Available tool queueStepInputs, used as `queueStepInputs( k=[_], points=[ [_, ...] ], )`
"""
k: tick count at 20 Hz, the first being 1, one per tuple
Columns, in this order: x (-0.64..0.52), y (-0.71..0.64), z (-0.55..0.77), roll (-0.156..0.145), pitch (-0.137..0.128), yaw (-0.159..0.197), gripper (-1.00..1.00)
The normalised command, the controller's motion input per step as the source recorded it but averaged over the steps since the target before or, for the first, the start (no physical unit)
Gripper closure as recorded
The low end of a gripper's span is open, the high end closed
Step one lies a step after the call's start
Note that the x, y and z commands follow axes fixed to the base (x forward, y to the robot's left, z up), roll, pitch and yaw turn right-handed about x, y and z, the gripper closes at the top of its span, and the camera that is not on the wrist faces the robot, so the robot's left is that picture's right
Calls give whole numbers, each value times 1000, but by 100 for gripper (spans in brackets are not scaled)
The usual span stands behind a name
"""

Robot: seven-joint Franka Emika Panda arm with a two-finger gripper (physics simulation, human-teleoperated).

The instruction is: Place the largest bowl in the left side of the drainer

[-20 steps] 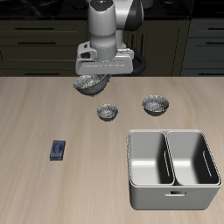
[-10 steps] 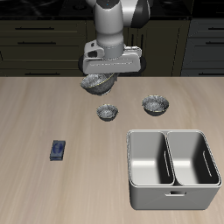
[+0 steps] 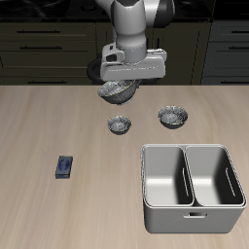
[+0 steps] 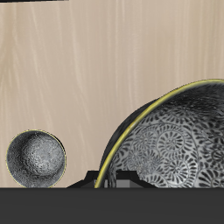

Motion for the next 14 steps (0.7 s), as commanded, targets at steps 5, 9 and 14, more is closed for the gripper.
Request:
queueStepInputs(
  k=[5,9,14],
  points=[
    [38,223,62,0,-3,6,100],
    [69,171,131,-4,5,-29,100],
    [52,155,172,0,-29,9,100]
  ],
)
